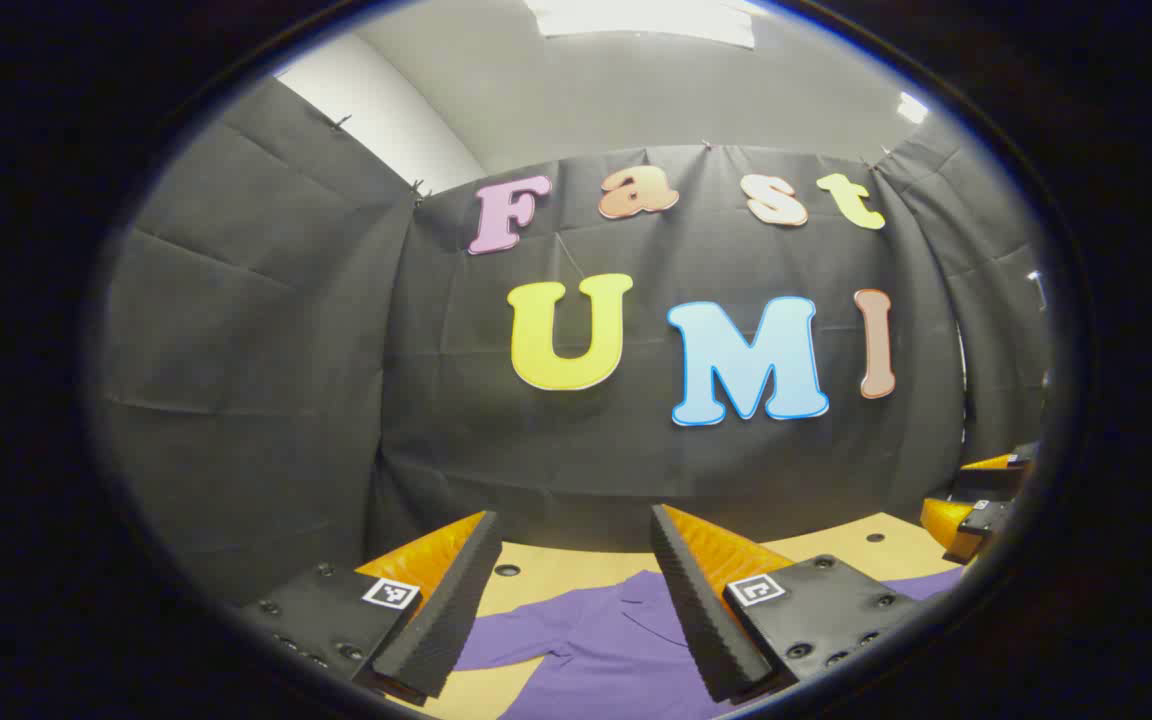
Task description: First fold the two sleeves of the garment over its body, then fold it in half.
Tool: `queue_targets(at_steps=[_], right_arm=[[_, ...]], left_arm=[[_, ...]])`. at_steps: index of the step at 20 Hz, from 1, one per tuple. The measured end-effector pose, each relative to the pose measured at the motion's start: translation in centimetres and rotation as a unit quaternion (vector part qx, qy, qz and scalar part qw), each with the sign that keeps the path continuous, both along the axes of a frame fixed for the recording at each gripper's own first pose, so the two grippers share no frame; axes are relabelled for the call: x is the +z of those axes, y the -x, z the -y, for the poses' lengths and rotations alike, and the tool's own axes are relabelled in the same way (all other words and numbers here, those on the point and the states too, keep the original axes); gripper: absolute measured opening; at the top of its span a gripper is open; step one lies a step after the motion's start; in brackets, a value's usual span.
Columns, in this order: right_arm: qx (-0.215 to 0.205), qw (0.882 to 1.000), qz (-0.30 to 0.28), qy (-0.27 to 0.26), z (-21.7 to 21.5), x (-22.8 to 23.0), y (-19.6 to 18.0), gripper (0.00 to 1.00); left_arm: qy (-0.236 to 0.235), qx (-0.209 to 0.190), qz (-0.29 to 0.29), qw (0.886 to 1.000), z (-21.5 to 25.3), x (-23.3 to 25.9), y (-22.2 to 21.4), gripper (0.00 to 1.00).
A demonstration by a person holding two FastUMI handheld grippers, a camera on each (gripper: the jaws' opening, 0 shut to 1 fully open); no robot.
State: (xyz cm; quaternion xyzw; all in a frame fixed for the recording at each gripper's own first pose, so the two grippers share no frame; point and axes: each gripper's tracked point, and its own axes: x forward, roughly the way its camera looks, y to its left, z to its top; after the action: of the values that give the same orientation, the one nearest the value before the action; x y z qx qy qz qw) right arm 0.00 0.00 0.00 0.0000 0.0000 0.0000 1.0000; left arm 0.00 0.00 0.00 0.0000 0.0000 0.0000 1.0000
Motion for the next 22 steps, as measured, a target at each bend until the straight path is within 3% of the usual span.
queue_targets(at_steps=[5,10,17,22], right_arm=[[-0.017,1.0,-0.009,-0.006,1.2,-0.5,0.3,0.85],[-0.041,0.999,-0.019,-0.013,2.9,-1.5,0.7,0.85],[-0.076,0.995,-0.064,-0.026,5.2,-4.4,0.5,0.85],[-0.124,0.986,-0.108,-0.029,8.1,-7.9,0.2,0.84]], left_arm=[[-0.002,-0.005,0.001,1.0,0.0,0.0,-0.2,0.99],[-0.005,-0.007,0.002,1.0,0.0,0.1,-0.8,0.94],[0.001,-0.012,-0.011,1.0,0.3,-0.4,-0.9,0.99],[0.002,-0.009,-0.016,1.0,0.0,-0.6,-1.1,0.96]])
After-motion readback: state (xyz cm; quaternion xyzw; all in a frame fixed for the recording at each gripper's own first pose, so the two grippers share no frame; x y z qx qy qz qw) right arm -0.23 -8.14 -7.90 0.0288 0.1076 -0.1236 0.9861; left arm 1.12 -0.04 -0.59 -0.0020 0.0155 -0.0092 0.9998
